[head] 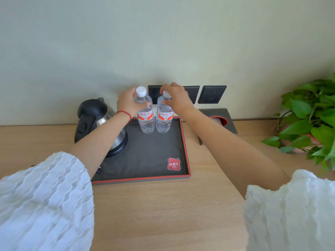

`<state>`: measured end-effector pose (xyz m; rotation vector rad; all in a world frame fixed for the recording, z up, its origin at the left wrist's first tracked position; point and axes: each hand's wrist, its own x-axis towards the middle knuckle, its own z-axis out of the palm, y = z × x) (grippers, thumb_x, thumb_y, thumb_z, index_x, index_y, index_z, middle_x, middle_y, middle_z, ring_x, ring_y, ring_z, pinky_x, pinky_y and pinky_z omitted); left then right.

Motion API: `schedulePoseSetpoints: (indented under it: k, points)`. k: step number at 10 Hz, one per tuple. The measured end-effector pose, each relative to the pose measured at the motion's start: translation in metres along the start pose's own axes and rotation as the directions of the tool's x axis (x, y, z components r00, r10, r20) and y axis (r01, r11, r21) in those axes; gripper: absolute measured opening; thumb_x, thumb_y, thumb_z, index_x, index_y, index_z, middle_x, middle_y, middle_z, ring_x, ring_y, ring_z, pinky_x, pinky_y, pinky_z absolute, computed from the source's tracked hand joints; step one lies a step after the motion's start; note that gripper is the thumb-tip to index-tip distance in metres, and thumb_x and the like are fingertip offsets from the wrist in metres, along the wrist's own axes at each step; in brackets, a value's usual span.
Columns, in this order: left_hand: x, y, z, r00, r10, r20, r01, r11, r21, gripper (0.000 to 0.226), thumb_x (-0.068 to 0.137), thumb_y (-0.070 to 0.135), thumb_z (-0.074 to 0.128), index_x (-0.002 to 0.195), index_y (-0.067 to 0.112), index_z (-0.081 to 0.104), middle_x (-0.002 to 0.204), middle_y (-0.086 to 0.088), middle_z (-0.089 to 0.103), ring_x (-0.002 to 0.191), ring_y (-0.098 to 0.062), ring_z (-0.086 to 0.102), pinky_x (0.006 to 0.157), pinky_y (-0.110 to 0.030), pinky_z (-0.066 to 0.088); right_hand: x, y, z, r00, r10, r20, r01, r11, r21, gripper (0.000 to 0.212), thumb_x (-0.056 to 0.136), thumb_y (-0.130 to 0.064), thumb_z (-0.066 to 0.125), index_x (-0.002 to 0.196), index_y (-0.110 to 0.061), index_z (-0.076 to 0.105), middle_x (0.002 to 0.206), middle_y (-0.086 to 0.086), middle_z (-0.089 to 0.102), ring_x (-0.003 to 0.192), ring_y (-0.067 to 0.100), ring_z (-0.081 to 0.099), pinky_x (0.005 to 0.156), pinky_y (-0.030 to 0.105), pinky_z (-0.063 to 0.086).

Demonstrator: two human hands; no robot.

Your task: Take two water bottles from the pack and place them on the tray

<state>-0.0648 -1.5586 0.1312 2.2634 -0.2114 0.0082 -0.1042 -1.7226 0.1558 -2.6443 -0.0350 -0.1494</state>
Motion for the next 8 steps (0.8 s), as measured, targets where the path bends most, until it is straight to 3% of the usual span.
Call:
schedulePoseSetpoints:
  k: [3,5,7,8]
  points:
    - [0.004,0.002,0.006,0.999,-0.042,0.004,0.042,0.999,-0.013,0.050,0.074,0.026,0.076,0.120,0.014,0.060,0.118,-0.013,0.067,0.114,-0.028,0.058,0.098,-0.039,0.043,0.009,-0.006,0.007,0.996,0.073,-0.045,-0.073,0.997,-0.003,0.029,0.086,-0.002,0.062,0.114,-0.009,0.059,0.116,0.022,0.052,0.100,0.037,0.055,0.078,0.033,0.045]
    - [0.000,0.002,0.009,0.999,-0.037,-0.030,0.036,0.999,-0.034,0.050,0.072,0.030,0.077,0.117,0.013,0.062,0.117,-0.014,0.067,0.110,-0.030,0.059,0.093,-0.037,0.044,0.007,-0.004,0.008,0.997,0.071,-0.034,-0.072,0.997,-0.030,0.032,0.087,-0.003,0.060,0.118,-0.010,0.056,0.117,0.024,0.050,0.101,0.038,0.054,0.082,0.037,0.048]
    - [-0.008,0.000,0.005,0.986,-0.160,0.046,0.164,0.977,-0.133,0.069,0.075,0.029,0.076,0.132,0.007,0.044,0.133,-0.013,0.056,0.122,-0.028,0.051,0.102,-0.037,0.040,-0.006,-0.014,-0.004,0.998,0.057,0.022,-0.058,0.997,0.054,0.048,0.091,-0.010,0.056,0.136,-0.019,0.046,0.127,0.021,0.053,0.112,0.035,0.054,0.096,0.039,0.044]
    - [-0.017,0.004,-0.021,0.940,-0.336,0.062,0.339,0.893,-0.295,0.036,0.083,0.029,0.064,0.113,0.010,0.058,0.127,-0.014,0.061,0.107,-0.026,0.060,0.093,-0.037,0.049,-0.023,-0.012,-0.026,0.981,0.096,-0.166,-0.066,0.982,0.180,0.034,0.089,-0.011,0.056,0.123,-0.013,0.059,0.118,0.017,0.064,0.108,0.029,0.059,0.092,0.036,0.046]
